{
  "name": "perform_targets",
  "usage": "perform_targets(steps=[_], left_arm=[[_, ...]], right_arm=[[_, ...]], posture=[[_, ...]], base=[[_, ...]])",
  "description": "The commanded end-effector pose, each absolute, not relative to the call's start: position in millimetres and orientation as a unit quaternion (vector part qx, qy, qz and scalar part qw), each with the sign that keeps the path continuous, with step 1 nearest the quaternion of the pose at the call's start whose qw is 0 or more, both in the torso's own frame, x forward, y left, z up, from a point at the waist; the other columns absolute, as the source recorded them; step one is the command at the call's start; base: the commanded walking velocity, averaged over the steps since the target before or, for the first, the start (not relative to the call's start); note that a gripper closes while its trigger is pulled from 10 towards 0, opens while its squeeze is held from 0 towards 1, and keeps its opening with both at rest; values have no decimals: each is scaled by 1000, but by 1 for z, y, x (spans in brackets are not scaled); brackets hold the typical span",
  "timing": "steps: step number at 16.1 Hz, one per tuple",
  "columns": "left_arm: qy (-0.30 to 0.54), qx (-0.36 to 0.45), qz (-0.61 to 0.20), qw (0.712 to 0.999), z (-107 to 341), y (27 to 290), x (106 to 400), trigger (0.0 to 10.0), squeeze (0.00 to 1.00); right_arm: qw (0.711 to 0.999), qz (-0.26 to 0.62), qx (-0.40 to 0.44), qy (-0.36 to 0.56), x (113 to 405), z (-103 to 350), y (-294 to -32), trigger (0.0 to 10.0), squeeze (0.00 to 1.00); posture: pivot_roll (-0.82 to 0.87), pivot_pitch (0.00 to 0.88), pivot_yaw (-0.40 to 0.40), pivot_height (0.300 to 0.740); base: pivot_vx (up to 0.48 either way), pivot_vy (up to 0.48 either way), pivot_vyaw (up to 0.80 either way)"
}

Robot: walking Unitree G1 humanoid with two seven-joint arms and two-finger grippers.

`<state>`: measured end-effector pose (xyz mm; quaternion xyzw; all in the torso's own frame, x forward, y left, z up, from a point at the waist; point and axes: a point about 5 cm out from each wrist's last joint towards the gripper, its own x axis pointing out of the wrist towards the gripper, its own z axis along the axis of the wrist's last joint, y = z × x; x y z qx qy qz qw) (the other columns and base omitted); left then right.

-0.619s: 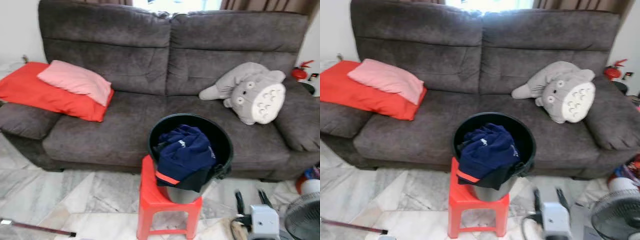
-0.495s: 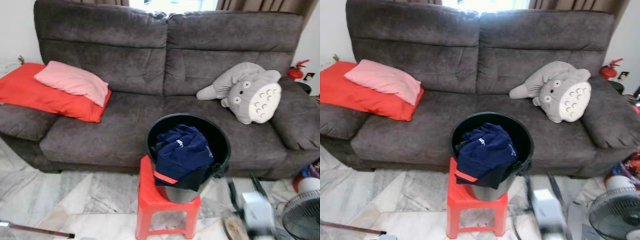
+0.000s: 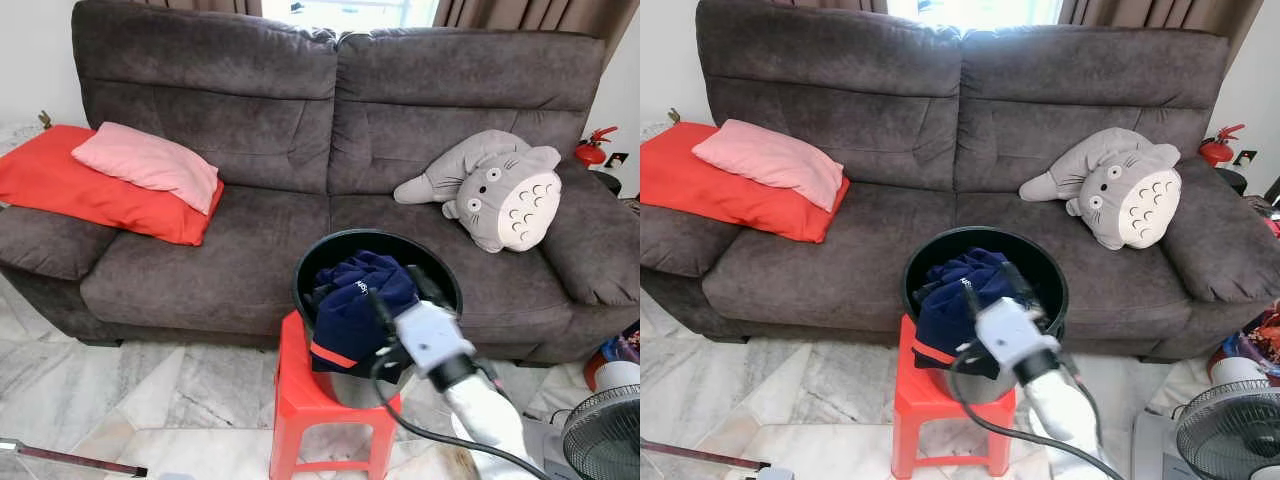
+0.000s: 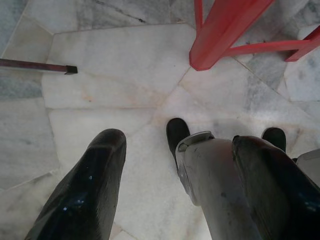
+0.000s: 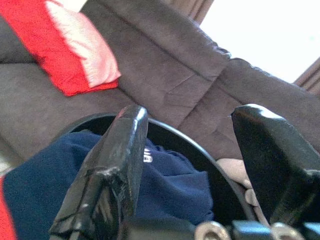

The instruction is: Hang hanger

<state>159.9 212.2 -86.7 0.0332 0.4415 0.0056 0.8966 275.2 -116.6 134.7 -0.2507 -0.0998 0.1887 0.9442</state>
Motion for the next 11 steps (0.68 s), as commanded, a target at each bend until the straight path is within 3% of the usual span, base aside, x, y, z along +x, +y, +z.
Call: perform_targets(steps=[1, 3, 4, 6, 8, 11], left_arm=[[455, 31, 9, 890, -90, 213, 153, 10000, 0], [458, 29, 6, 888, -91, 210, 151, 10000, 0], [457, 28, 6, 889, -91, 209, 152, 10000, 0], [457, 28, 6, 889, -91, 209, 153, 10000, 0], [457, 30, 7, 889, -91, 210, 153, 10000, 0], [459, 31, 8, 888, -91, 211, 152, 10000, 0]], right_arm=[[938, 224, -254, -76, 270, 131, -106, 10000, 0], [935, 223, -268, -62, 266, 126, -107, 10000, 0], [956, 172, -230, -61, 268, 132, -115, 10000, 0], [991, 104, -78, -28, 269, 132, -124, 10000, 0], [991, 45, 124, -4, 267, 136, -130, 10000, 0], [976, -37, 212, 23, 270, 123, -151, 10000, 0]], posture=[[-34, 46, -45, 740], [-32, 53, -42, 740], [-41, 59, -42, 740], [-40, 63, -43, 740], [-43, 66, -41, 740], [-43, 67, -35, 740]], base=[[0, 0, 0], [0, 0, 0], [0, 0, 0], [0, 0, 0], [0, 0, 0], [0, 0, 0]])
